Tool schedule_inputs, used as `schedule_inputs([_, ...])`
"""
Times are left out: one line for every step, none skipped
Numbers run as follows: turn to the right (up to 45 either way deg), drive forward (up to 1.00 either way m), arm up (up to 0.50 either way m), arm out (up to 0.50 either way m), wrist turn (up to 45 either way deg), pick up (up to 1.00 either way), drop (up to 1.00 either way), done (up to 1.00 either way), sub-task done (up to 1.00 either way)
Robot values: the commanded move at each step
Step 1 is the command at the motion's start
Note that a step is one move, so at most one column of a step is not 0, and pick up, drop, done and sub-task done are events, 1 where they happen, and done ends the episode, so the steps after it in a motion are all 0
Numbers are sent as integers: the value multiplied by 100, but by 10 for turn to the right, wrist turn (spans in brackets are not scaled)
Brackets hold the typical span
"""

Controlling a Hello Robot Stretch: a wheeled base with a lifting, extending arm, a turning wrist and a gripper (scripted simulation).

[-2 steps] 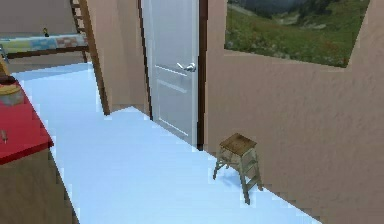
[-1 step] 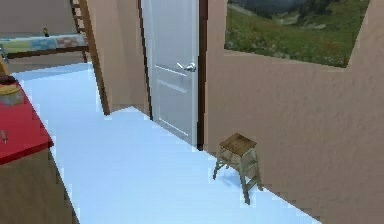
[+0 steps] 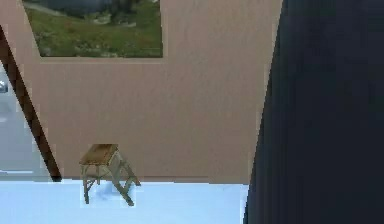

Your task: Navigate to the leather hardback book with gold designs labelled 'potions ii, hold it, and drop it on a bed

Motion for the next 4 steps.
schedule_inputs([-450,0,0,0,0,0,0,0,0])
schedule_inputs([450,0,0,0,0,0,0,0,0])
schedule_inputs([-420,0,0,0,0,0,0,0,0])
schedule_inputs([0,20,0,0,0,0,0,0,0])
